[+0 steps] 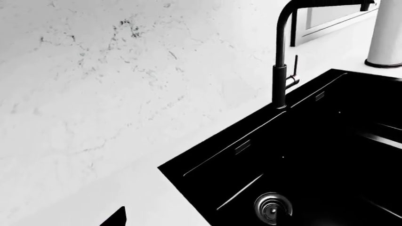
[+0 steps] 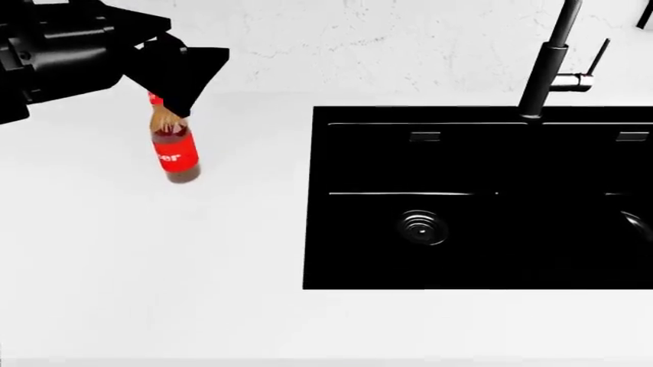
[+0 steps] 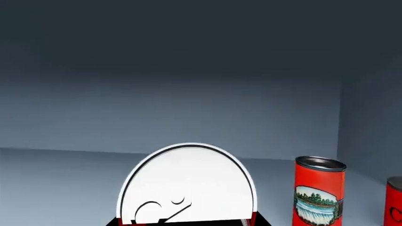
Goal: Pick the cans from the counter and place them in their designated side in the cabinet.
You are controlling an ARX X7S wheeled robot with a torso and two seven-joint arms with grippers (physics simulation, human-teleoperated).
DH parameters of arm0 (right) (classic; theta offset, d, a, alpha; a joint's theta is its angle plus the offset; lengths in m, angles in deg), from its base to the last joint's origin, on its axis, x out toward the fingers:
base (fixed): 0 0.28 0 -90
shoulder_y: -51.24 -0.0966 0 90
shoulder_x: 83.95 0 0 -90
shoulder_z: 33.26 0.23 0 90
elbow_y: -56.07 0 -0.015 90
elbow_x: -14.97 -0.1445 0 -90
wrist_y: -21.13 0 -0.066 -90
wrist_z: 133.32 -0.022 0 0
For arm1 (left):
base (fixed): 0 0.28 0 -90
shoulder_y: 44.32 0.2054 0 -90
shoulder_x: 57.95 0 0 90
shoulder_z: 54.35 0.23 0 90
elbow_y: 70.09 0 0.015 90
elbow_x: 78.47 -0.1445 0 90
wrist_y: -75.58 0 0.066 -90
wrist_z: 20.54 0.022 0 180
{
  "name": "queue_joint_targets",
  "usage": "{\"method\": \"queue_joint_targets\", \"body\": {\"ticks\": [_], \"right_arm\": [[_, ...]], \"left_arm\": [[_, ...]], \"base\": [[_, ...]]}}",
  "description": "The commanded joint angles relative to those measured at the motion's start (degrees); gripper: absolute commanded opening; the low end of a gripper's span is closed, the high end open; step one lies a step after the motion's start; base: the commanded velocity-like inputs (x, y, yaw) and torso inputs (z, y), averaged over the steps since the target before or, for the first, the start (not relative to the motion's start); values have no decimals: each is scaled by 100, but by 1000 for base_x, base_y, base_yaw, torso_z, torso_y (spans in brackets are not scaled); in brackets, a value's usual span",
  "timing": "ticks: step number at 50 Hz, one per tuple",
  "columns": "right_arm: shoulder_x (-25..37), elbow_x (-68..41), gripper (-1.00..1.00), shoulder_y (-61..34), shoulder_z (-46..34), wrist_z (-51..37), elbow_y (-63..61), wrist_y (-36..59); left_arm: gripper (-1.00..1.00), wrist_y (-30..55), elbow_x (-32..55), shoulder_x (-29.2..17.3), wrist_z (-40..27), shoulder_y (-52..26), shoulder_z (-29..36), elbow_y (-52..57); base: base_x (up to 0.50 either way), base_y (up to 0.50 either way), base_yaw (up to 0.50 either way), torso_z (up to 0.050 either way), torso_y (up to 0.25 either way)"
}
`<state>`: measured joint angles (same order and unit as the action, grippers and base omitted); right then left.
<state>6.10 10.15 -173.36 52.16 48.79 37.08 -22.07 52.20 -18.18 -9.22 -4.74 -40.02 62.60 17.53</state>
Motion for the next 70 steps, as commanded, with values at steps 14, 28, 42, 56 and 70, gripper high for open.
{"method": "queue_joint_targets", "body": {"ticks": [14, 28, 42, 56, 70], "right_arm": [[-4, 199, -100, -39, -47, 65, -320, 48], [-1, 493, -100, -39, 269, 17, -364, 201], [1, 493, -100, -39, 306, -34, -150, 248], [0, 526, -100, -39, 271, -99, -67, 494], [0, 526, 100, -39, 271, -99, -67, 494]], "left_arm": [[100, 112, 109, -9, -6, -113, 21, 53], [100, 145, 173, -24, -65, -114, 10, 125], [100, 108, 196, -83, -79, -65, -2, 165], [100, 125, 249, -100, -122, -92, -17, 222], [100, 121, 272, -109, -140, -101, -7, 239]], "base": [[230, 0, 0, 0, 1], [230, 0, 0, 0, 1], [194, 0, 0, 0, 2], [0, 0, 0, 0, 0], [0, 0, 0, 0, 1]]}}
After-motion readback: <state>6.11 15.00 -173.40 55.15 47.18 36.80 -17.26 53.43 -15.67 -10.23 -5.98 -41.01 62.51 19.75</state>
